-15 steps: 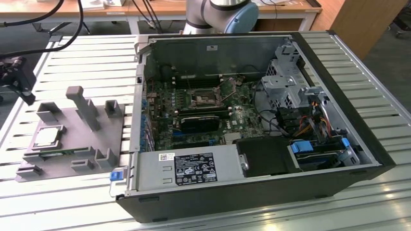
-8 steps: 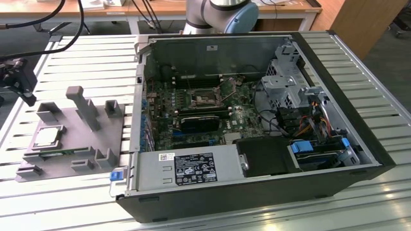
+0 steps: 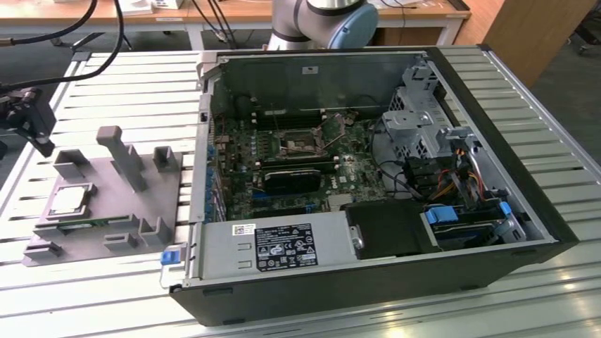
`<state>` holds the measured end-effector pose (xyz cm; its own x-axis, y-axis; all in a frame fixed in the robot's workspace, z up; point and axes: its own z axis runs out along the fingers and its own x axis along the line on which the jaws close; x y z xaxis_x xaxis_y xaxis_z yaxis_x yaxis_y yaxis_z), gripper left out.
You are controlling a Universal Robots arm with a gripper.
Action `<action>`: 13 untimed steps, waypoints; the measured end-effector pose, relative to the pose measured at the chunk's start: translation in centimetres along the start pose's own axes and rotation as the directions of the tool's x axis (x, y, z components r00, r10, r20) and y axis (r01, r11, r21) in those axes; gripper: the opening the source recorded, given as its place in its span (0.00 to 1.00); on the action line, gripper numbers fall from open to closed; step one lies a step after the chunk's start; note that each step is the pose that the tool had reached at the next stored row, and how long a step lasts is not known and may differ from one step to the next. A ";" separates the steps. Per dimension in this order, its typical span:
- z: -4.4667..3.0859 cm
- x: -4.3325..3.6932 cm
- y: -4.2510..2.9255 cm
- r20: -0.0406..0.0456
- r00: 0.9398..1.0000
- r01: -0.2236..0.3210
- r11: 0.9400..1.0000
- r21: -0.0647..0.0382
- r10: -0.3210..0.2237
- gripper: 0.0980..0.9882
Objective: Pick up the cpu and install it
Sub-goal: 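Pick up the cpu and move it towards the insertion slot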
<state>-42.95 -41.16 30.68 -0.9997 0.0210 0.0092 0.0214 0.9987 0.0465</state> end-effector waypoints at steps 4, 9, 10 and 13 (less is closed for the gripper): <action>0.18 0.00 -0.01 0.000 1.000 0.000 1.000 0.000 0.000 0.62; 0.42 0.00 -0.02 0.000 1.000 0.000 1.000 0.000 0.000 0.62; 0.47 0.00 -0.02 0.000 1.000 0.000 1.000 0.000 0.000 0.62; 0.64 0.00 -0.03 0.000 1.000 0.000 1.000 0.000 0.000 0.62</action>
<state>-42.95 -41.17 30.04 -0.9997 0.0207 0.0093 0.0211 0.9987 0.0464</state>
